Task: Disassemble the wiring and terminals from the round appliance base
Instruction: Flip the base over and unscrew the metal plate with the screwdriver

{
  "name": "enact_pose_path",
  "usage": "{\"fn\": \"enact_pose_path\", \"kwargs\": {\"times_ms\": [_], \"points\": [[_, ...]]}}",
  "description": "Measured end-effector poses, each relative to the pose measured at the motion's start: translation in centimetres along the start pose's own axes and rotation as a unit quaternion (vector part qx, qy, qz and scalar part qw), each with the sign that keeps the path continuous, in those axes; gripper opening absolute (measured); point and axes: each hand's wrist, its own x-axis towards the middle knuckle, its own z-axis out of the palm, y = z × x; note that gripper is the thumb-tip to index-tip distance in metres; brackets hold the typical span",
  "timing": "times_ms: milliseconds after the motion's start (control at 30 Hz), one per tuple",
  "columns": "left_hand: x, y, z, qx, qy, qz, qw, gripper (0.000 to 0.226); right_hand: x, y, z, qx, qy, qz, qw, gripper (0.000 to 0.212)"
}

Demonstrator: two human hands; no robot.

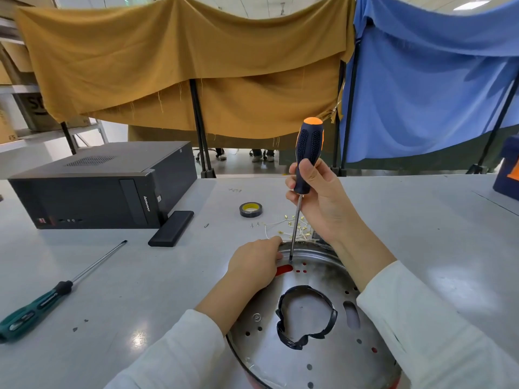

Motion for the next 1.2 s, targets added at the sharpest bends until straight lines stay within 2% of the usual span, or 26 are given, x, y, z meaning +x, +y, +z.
{"fn": "enact_pose_path", "kwargs": {"times_ms": [67,167,300,400,567,800,1000,1200], "points": [[-0.1,0.0,0.0,-0.001,-0.005,0.001,1.0,0.027,-0.1,0.4,0.0,0.006,-0.001,-0.008,1.0,0.054],[-0.1,-0.1,0.0,-0.002,-0.007,0.0,1.0,0.022,-0.3,0.7,-0.1,-0.023,0.001,-0.007,1.0,0.045],[0.0,0.1,-0.1,-0.009,-0.011,-0.002,1.0,0.022,-0.3,0.7,0.1,-0.055,-0.006,0.009,0.998,0.048],[-0.1,0.1,-0.2,-0.008,-0.01,-0.005,1.0,0.018,-0.6,0.9,0.3,-0.064,-0.034,0.011,0.997,0.028],[-0.2,0.2,-0.4,-0.011,-0.015,-0.006,1.0,0.02,-0.8,1.3,-0.3,-0.044,0.001,-0.002,0.999,0.021],[-0.2,0.3,-0.4,0.006,-0.011,-0.005,1.0,0.009,-0.6,1.3,-1.0,-0.051,0.024,0.028,0.998,0.047],[-0.3,0.2,-0.5,-0.005,-0.013,-0.003,1.0,0.02,-0.8,1.3,-0.7,-0.041,0.01,0.043,0.998,0.024],[0.0,0.1,-0.1,0.007,-0.003,0.0,1.0,0.017,-1.1,1.9,-0.5,-0.036,0.015,0.035,0.999,0.019]]}}
